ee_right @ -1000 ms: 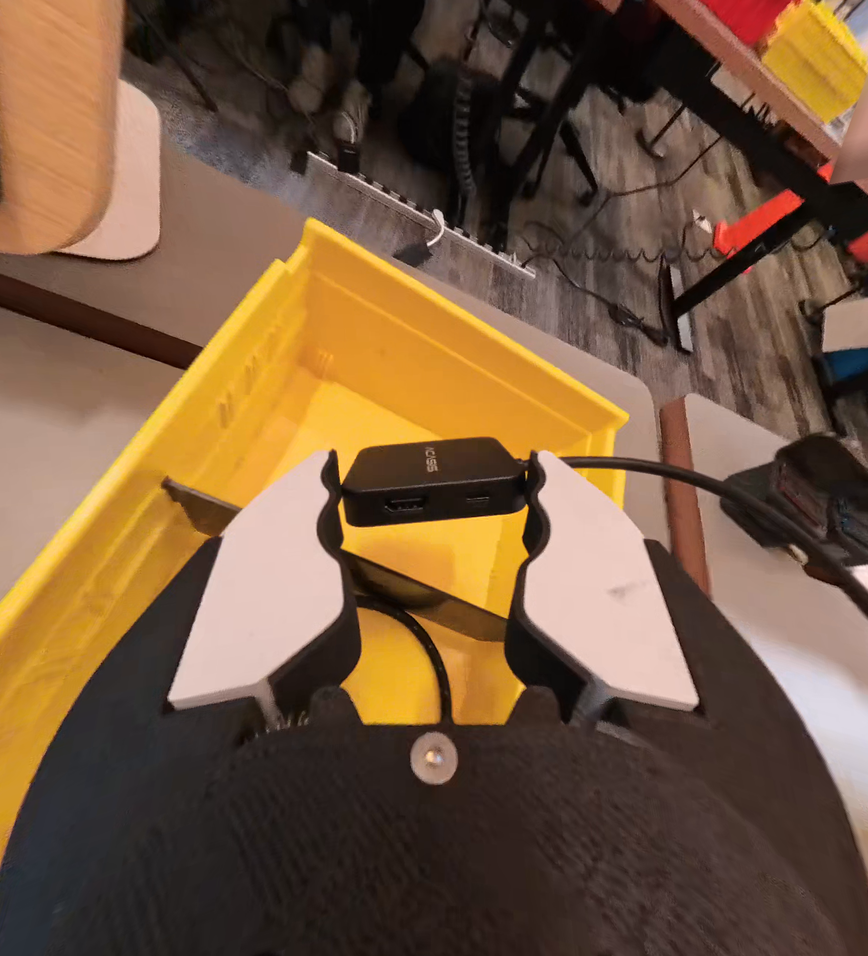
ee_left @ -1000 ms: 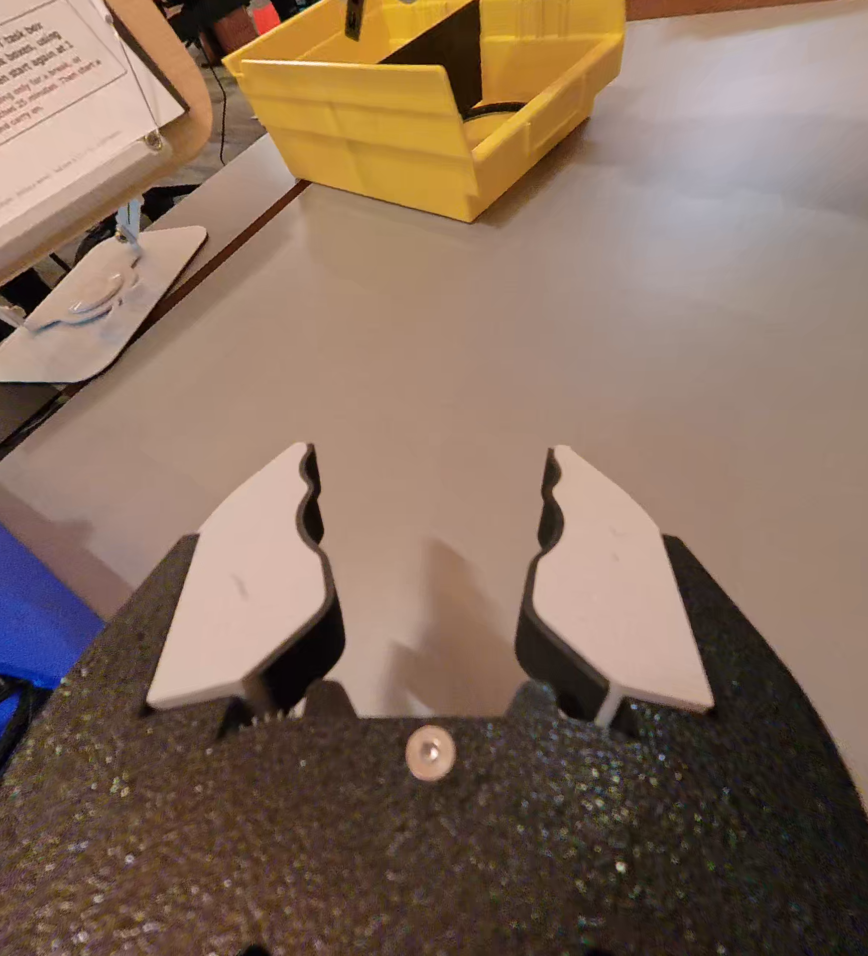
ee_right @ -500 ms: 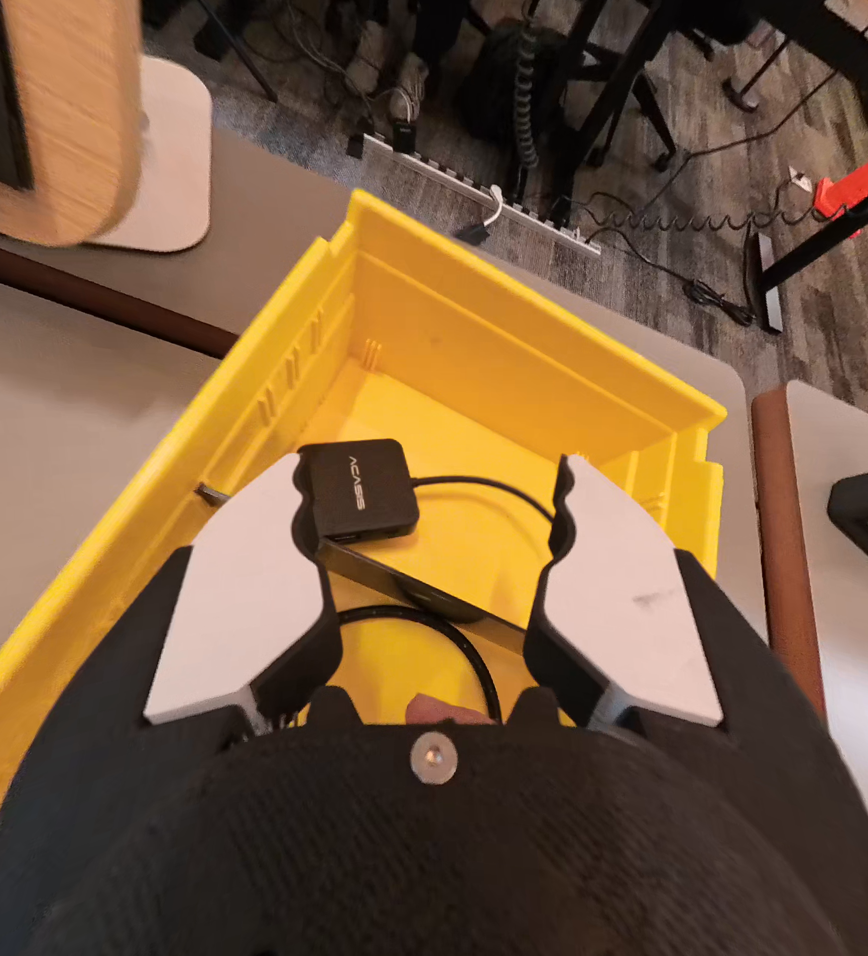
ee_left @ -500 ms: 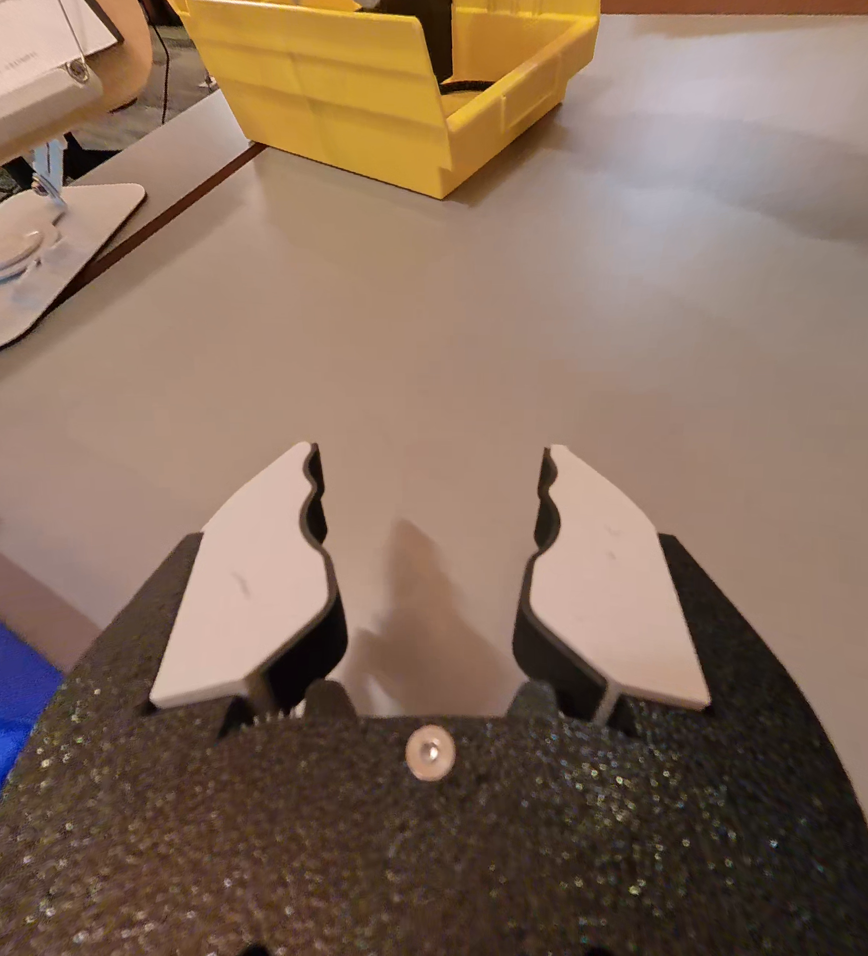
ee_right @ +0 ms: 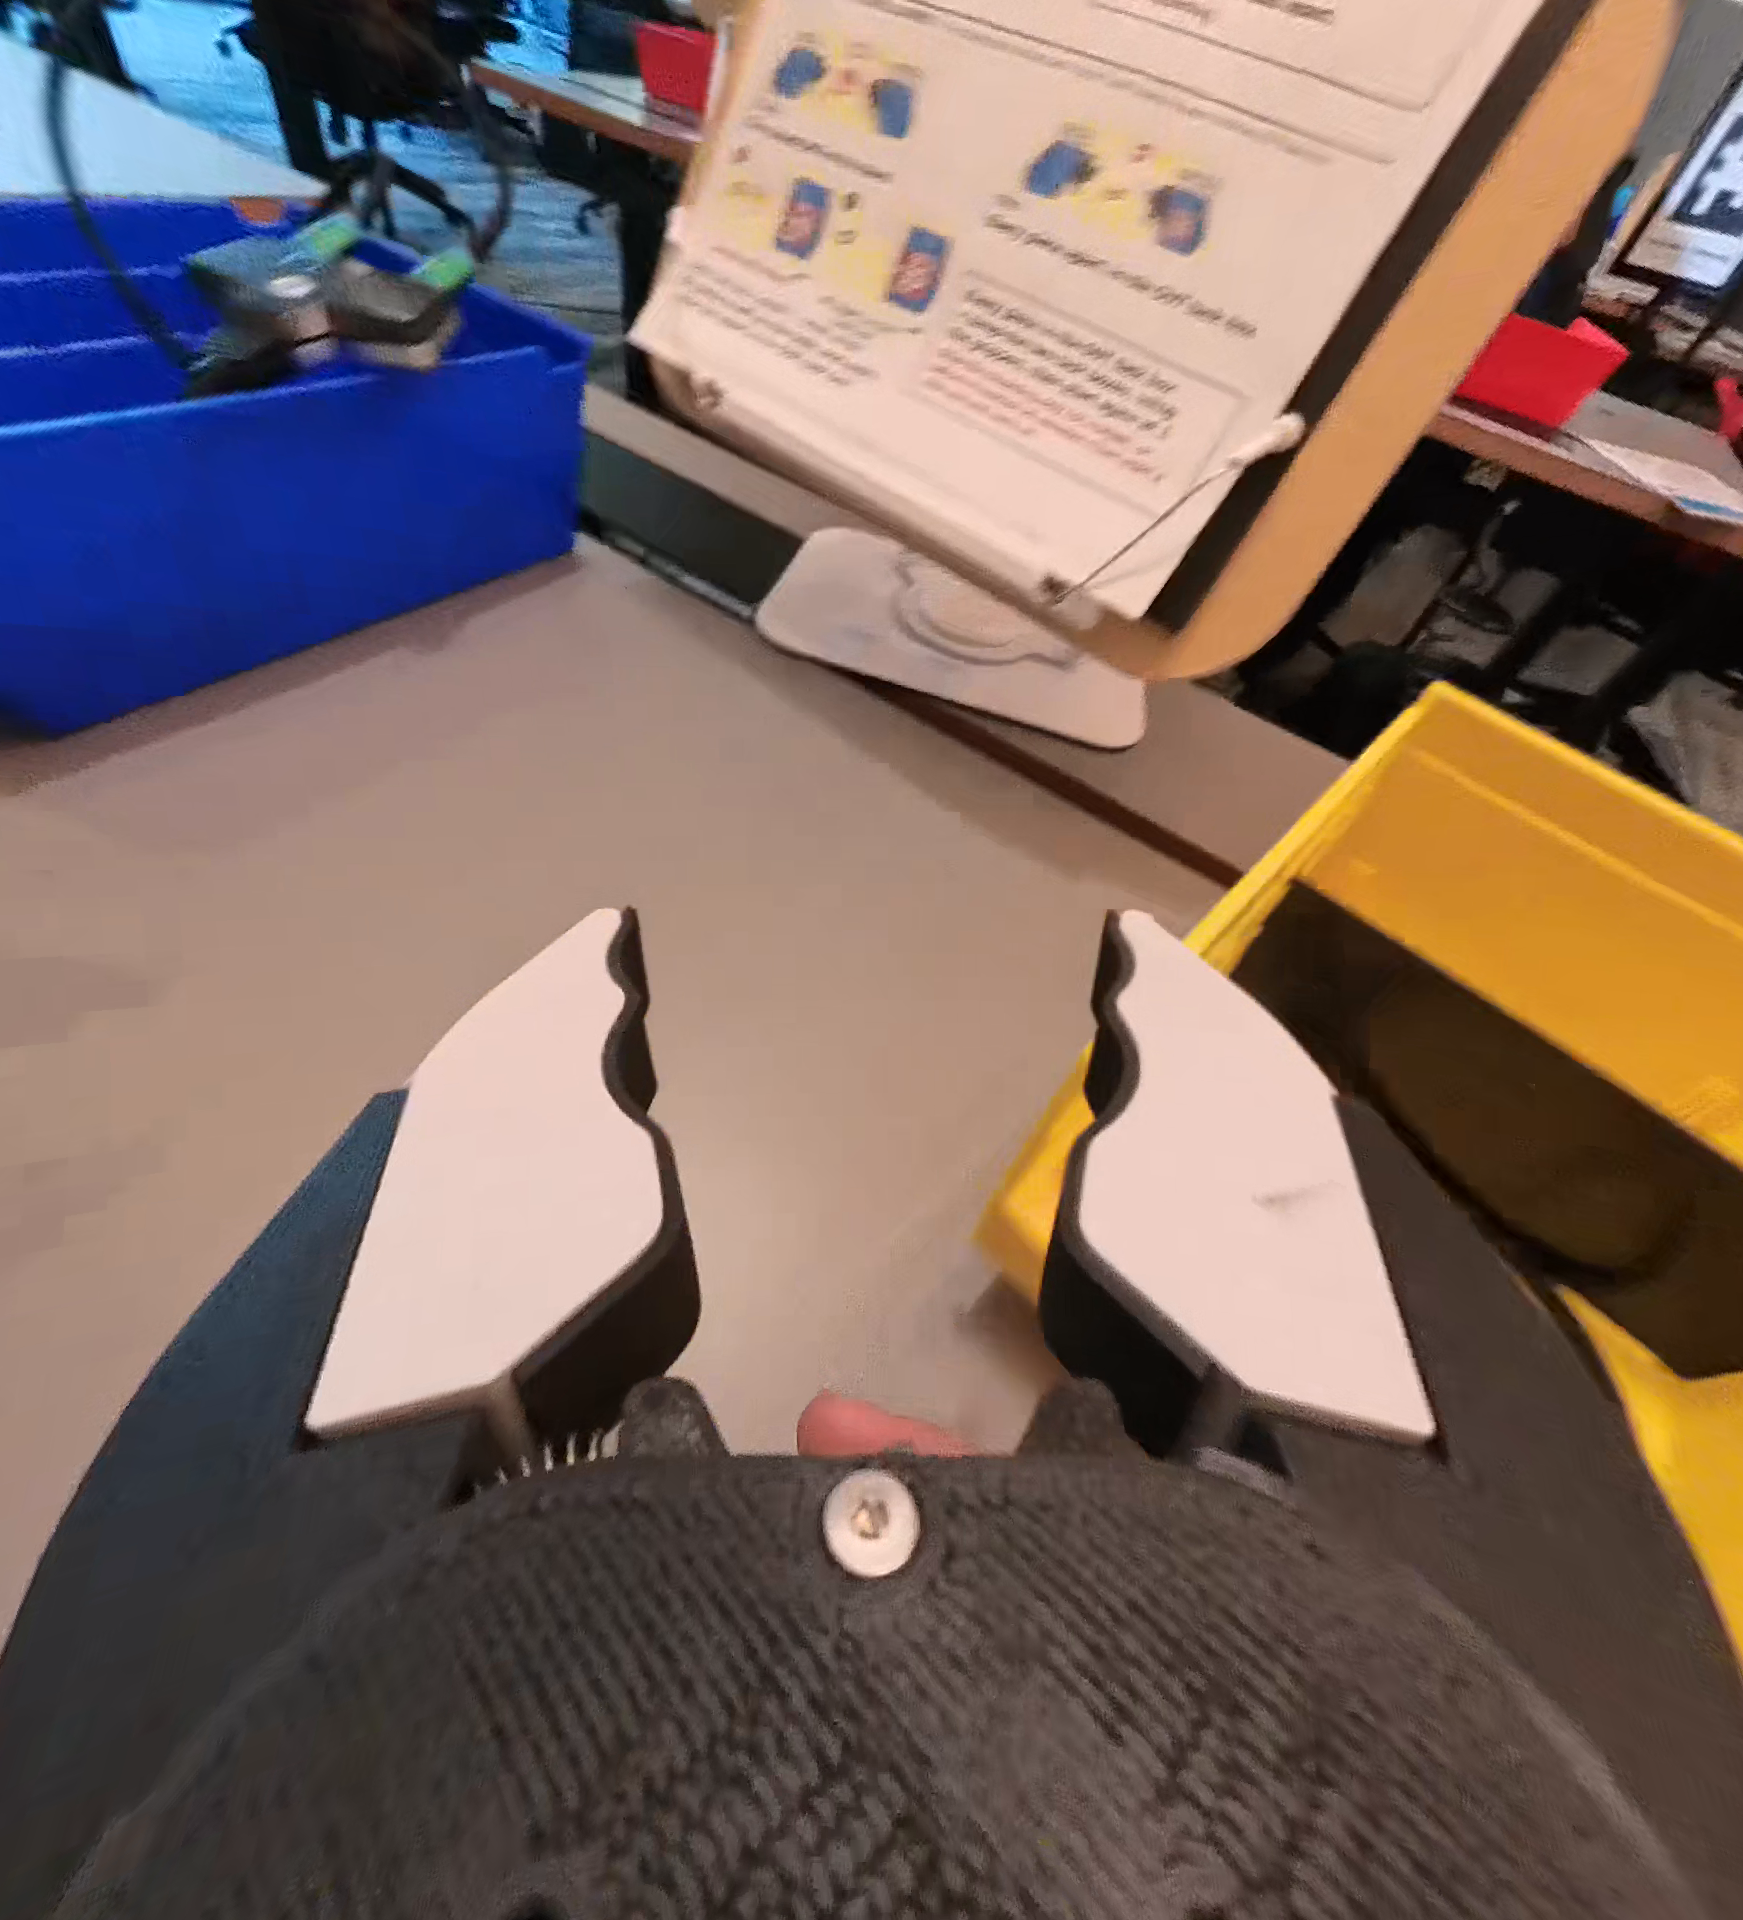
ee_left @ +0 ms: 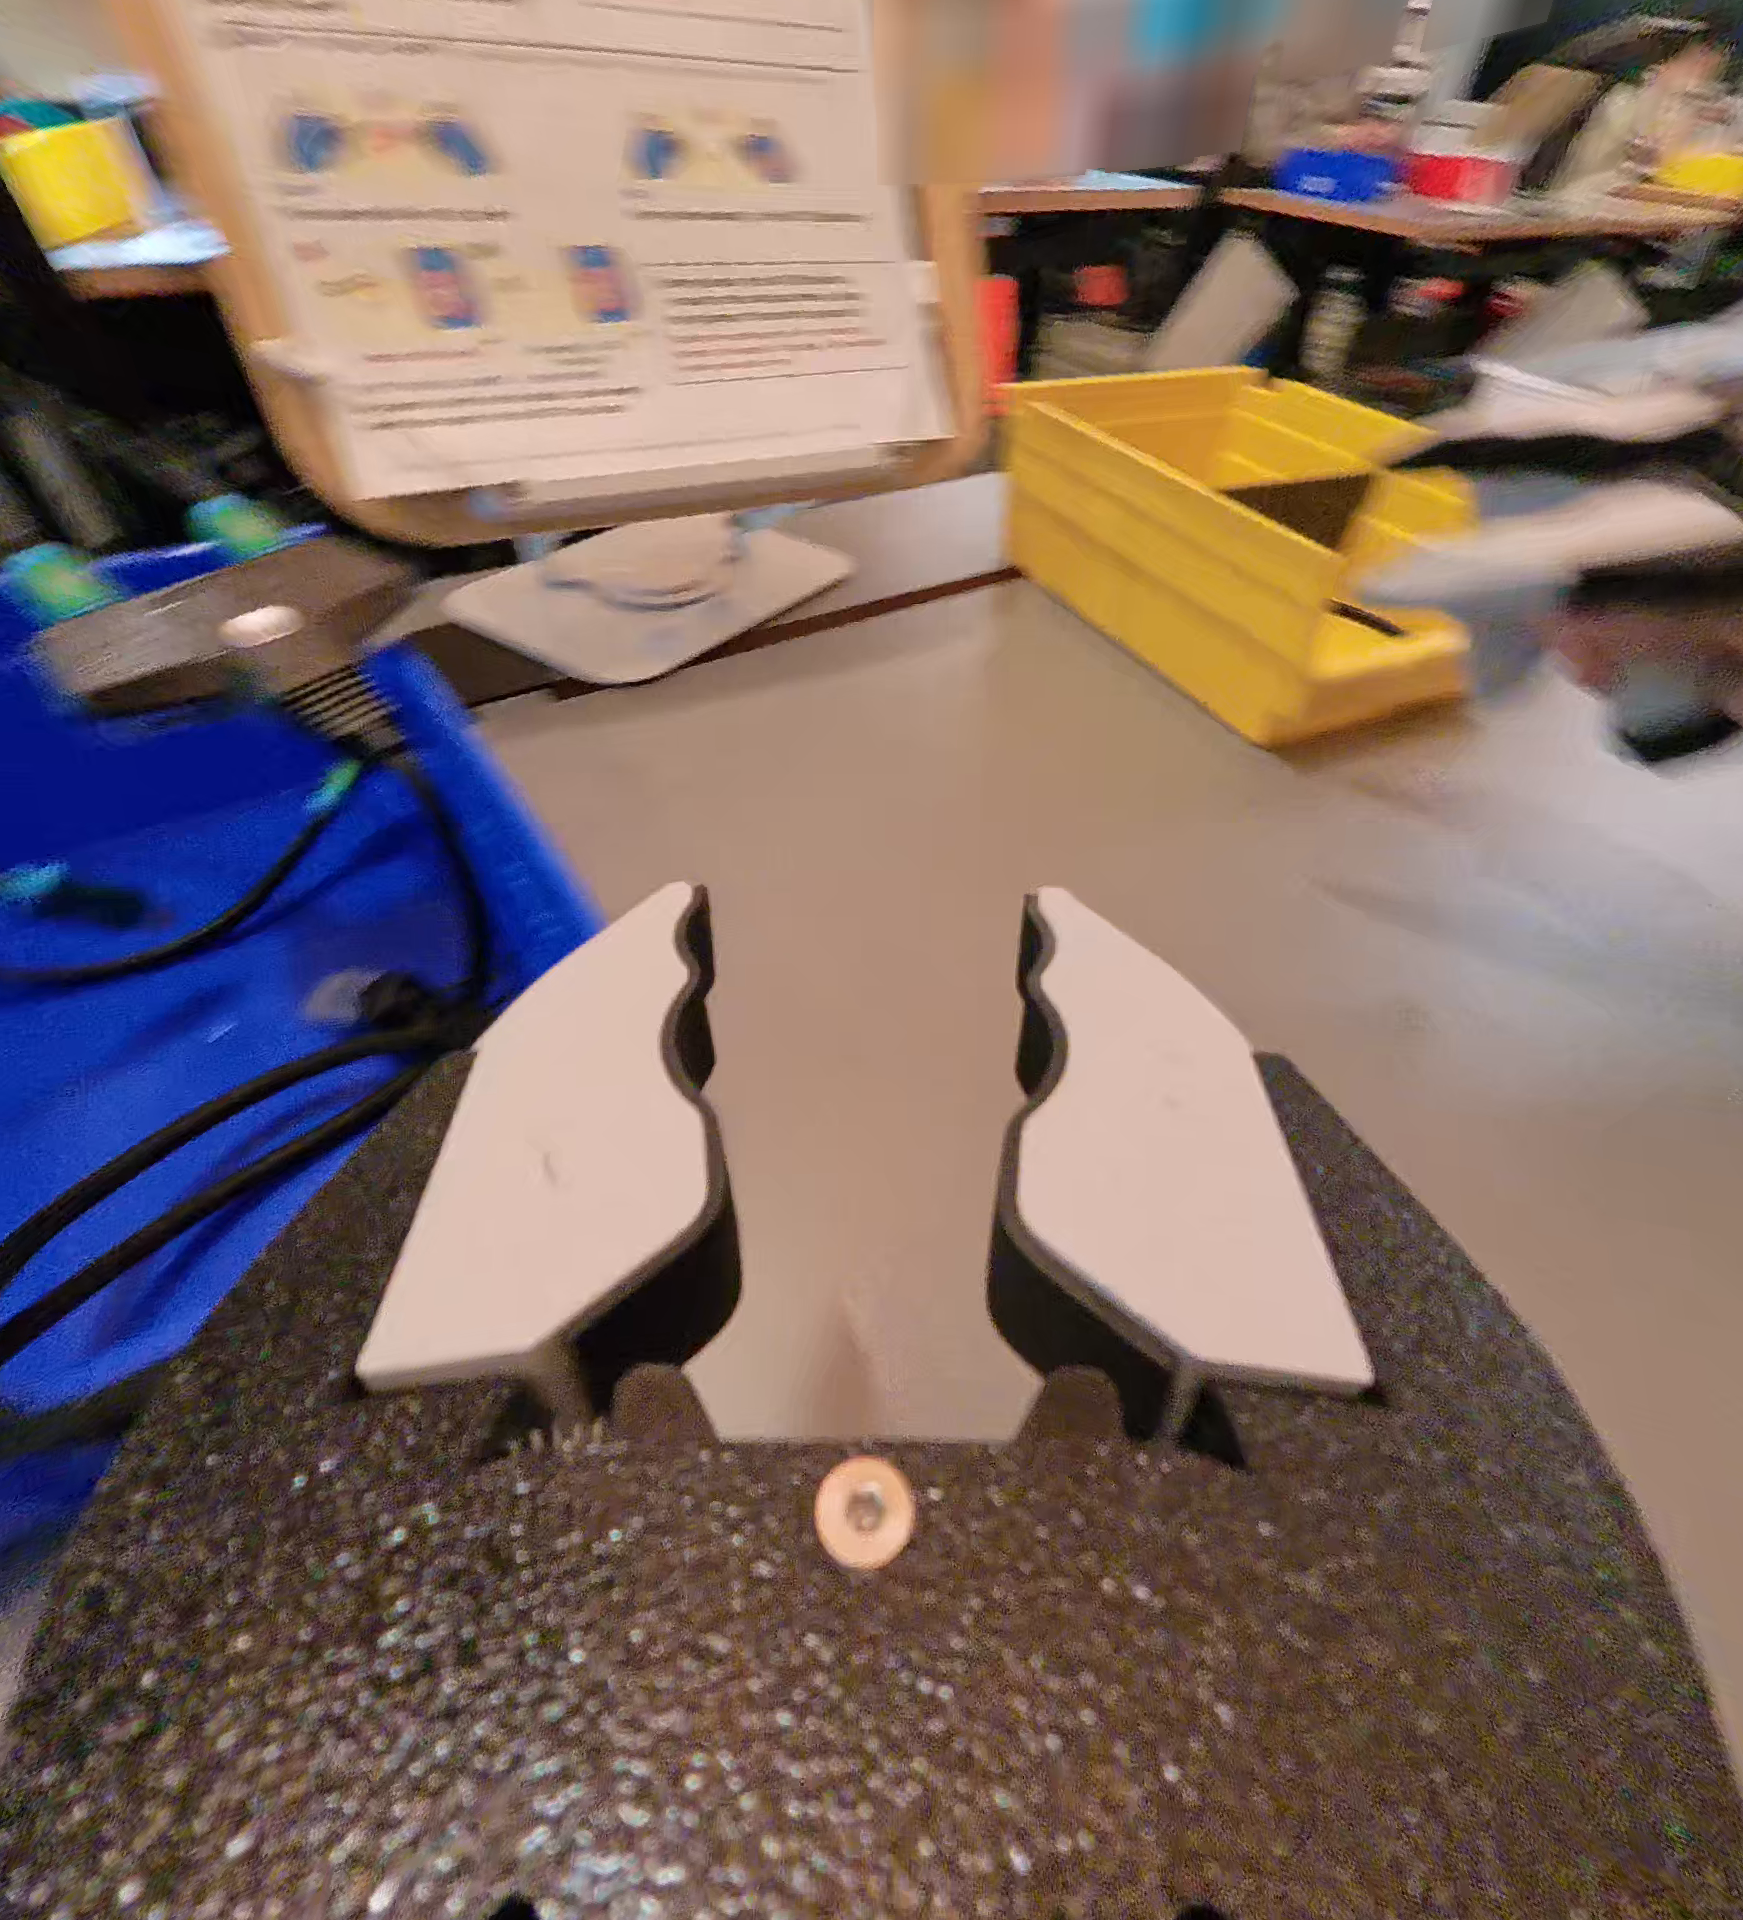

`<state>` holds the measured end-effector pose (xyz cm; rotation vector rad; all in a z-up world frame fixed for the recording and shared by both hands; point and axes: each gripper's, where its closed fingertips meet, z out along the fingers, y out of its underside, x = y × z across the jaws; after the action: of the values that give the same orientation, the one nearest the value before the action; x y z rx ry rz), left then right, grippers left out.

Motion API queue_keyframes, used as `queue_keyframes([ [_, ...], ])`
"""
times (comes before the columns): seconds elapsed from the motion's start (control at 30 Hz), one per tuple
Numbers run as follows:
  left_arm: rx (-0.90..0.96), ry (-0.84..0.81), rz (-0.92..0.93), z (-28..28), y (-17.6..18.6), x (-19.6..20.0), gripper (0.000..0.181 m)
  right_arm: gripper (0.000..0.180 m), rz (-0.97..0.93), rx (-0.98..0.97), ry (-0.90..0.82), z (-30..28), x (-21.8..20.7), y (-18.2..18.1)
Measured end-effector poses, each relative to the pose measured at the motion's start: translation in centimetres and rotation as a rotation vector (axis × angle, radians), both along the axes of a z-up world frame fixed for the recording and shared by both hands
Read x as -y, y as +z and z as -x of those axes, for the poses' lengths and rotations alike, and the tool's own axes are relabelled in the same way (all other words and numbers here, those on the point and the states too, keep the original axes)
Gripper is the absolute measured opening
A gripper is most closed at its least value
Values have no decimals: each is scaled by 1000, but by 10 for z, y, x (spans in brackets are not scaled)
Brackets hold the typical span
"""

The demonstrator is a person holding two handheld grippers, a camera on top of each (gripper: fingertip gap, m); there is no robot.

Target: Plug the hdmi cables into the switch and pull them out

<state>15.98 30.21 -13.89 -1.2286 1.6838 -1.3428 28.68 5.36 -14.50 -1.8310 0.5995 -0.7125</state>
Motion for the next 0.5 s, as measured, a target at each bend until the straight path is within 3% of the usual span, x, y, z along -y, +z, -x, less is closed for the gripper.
queue_keyframes([
  [0.1,-103,190,-17,-15,-7,-44,53,82,9,-8,40,33,3,-15],
  [0.23,-208,304,-98,-58,-15,-82,51,82,20,-3,63,51,11,-19],
  [0.5,-421,322,47,-131,-27,-90,49,79,-93,25,86,56,16,10],
])
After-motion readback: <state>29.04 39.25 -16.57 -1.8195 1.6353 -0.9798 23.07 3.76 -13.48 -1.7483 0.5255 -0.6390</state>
